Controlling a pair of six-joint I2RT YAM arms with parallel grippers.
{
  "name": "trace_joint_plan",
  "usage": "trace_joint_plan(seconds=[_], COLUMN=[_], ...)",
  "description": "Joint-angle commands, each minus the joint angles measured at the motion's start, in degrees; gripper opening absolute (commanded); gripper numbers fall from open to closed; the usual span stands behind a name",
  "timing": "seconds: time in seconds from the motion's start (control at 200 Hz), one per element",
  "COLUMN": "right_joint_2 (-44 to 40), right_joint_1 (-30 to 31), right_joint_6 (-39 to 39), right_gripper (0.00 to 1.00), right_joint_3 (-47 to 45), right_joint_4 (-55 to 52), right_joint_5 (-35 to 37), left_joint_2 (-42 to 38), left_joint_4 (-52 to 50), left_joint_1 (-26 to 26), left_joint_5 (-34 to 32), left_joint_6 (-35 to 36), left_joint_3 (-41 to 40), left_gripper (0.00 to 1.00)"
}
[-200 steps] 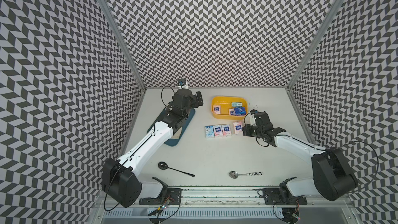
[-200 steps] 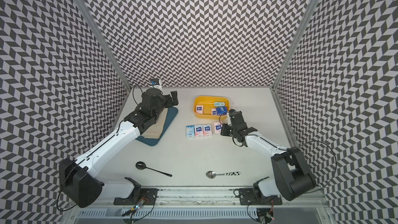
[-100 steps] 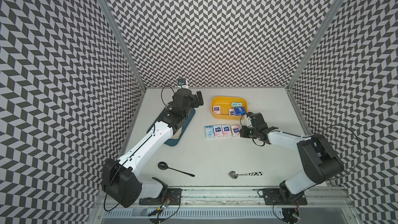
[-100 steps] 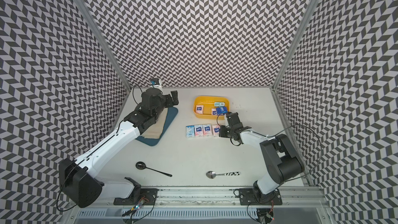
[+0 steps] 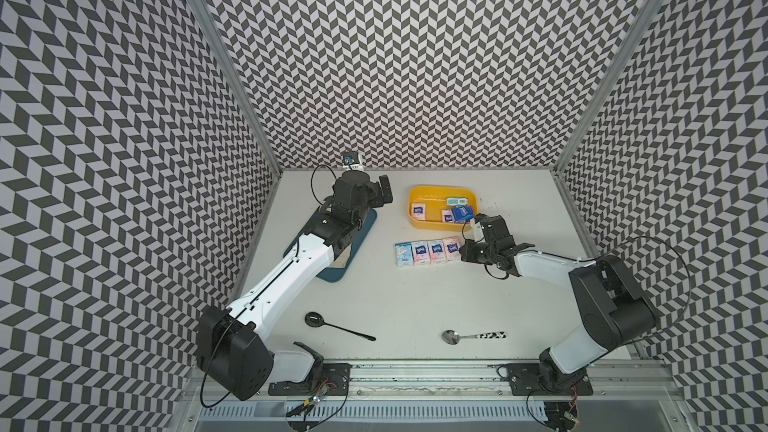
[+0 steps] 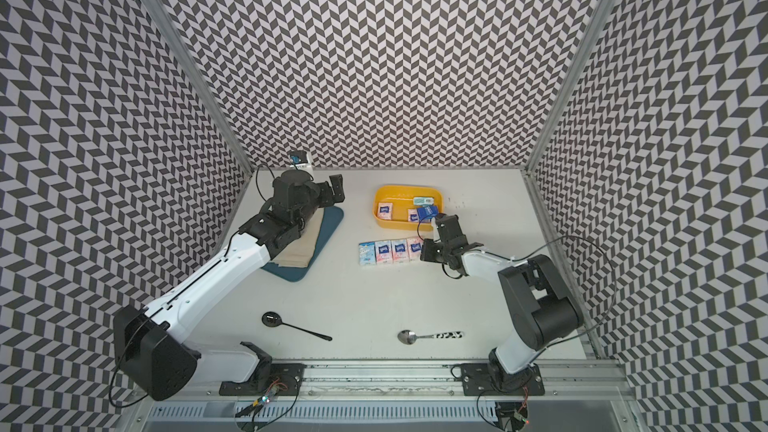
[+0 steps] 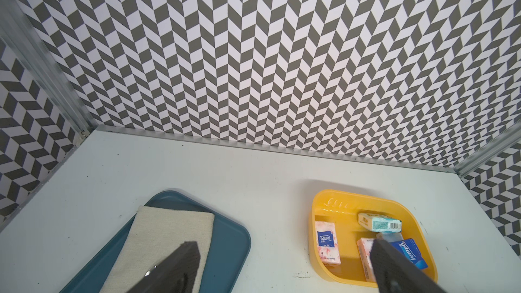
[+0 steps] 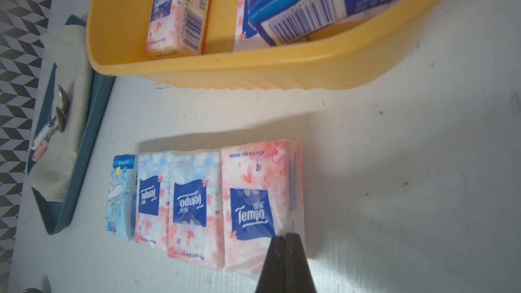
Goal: Take the pocket tissues out of the storage box
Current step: Place the pocket tissues at the center of the board.
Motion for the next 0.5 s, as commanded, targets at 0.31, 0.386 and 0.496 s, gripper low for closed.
trace_joint_plan(seconds=[0.31, 0.386, 0.496], right_joint_2=[-2.6, -3.7, -5.22], right_joint_1=[0.12, -0.02, -0.15], right_joint_6=[2.48, 1.94, 1.09], right_gripper=[0.16, 0.19, 0.3], right_joint_3=[-0.38, 0.79, 3.0], right_joint_4=[2.38, 0.95, -0.45], right_joint_5=[-2.33, -1.19, 0.7], left_joint_2=[-0.5, -0.5, -0.59], left_joint_4=[0.78, 0.74, 0.7], left_joint_1=[0.35, 0.34, 0.41], left_joint_5=[0.15, 0.06, -0.03], left_joint_6=[0.32, 0.32, 0.25], left_joint_3=[1.2, 1.1, 1.04], left_gripper=[0.99, 0.99, 0.99])
